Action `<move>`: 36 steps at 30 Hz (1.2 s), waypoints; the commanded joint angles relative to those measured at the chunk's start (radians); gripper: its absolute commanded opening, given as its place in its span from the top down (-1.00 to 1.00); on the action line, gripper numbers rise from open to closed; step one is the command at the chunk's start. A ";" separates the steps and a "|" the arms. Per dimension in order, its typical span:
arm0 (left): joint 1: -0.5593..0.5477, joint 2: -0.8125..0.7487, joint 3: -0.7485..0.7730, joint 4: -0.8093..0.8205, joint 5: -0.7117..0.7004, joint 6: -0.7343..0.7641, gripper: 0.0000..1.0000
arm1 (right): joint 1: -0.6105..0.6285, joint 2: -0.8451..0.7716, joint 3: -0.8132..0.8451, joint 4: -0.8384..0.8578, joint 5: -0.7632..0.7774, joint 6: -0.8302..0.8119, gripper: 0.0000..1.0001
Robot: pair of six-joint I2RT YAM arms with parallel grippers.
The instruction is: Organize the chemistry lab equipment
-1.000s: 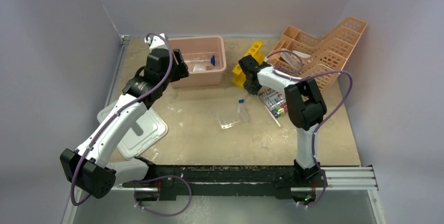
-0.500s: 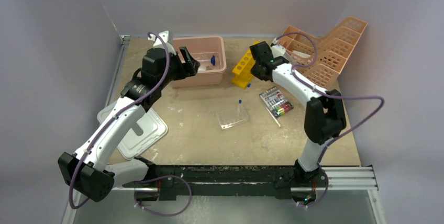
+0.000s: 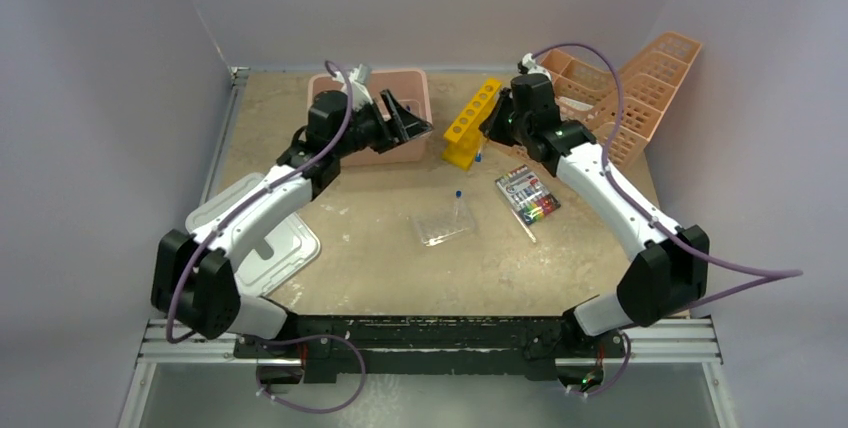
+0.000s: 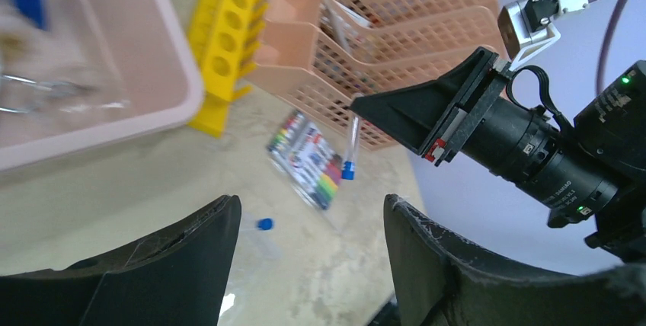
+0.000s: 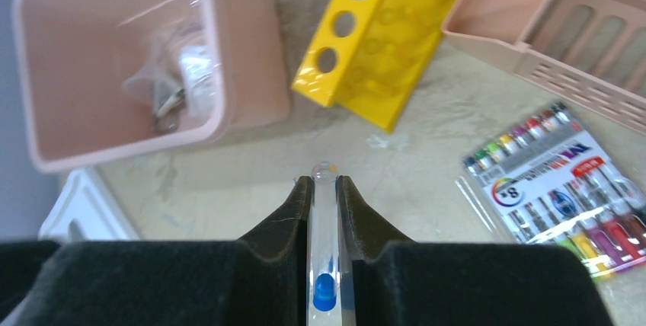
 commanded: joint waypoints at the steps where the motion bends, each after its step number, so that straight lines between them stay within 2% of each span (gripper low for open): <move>1: -0.051 0.068 -0.007 0.271 0.157 -0.186 -0.31 | -0.006 -0.051 -0.004 0.092 -0.246 -0.082 0.79; 3: -0.075 0.097 -0.006 0.278 0.159 -0.183 -0.22 | -0.005 -0.057 -0.010 0.130 -0.331 -0.084 0.79; 5: -0.083 0.124 -0.010 0.301 0.193 -0.184 -0.04 | -0.005 -0.062 -0.019 0.166 -0.401 -0.083 0.79; 12: -0.091 0.178 -0.067 0.484 0.254 -0.293 0.08 | -0.005 -0.063 -0.067 0.253 -0.575 -0.056 0.76; 16: -0.095 0.177 -0.087 0.457 0.225 -0.292 0.18 | -0.005 -0.060 -0.071 0.268 -0.607 -0.045 0.75; 22: -0.095 0.153 -0.095 0.430 0.189 -0.268 0.23 | -0.005 -0.062 -0.075 0.274 -0.633 -0.034 0.75; 28: -0.095 0.138 -0.108 0.448 0.167 -0.279 0.50 | -0.005 -0.062 -0.081 0.288 -0.677 -0.025 0.73; 31: -0.095 0.101 -0.126 0.473 0.137 -0.258 0.68 | -0.005 -0.070 -0.069 0.281 -0.685 0.002 0.64; 36: -0.093 0.044 -0.154 0.541 0.083 -0.248 0.72 | -0.006 -0.100 -0.041 0.255 -0.634 0.046 0.25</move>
